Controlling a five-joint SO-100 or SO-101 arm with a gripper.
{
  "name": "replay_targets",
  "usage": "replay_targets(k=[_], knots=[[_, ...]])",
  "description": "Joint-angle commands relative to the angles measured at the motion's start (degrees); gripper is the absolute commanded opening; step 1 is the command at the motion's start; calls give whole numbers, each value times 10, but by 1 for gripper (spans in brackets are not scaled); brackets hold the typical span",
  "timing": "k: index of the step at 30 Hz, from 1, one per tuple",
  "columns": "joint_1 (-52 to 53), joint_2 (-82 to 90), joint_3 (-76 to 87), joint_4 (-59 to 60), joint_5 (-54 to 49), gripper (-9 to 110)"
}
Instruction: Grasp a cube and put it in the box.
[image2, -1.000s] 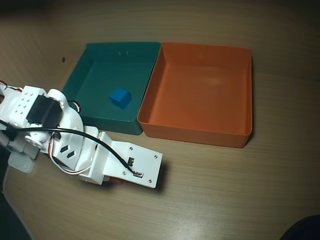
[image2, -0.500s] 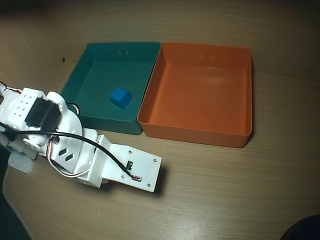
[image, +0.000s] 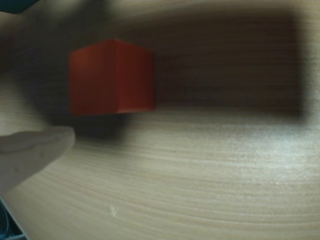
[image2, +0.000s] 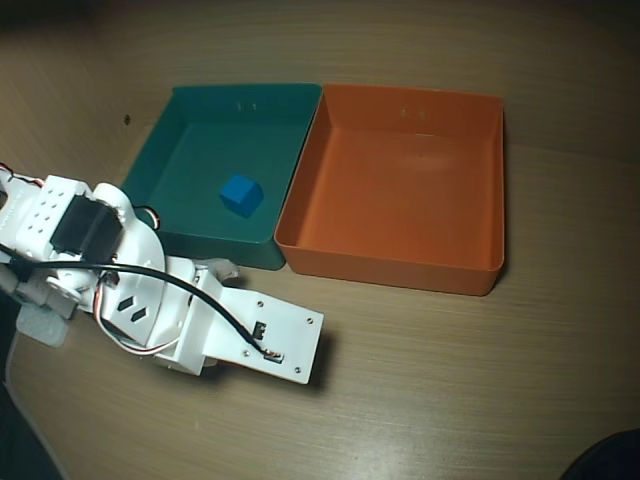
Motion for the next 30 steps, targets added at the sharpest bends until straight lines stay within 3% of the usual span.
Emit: replay_targets(k=[1, 30], knots=[[2, 19, -12, -6, -3, 44], [2, -82, -21, -62, -4, 42]])
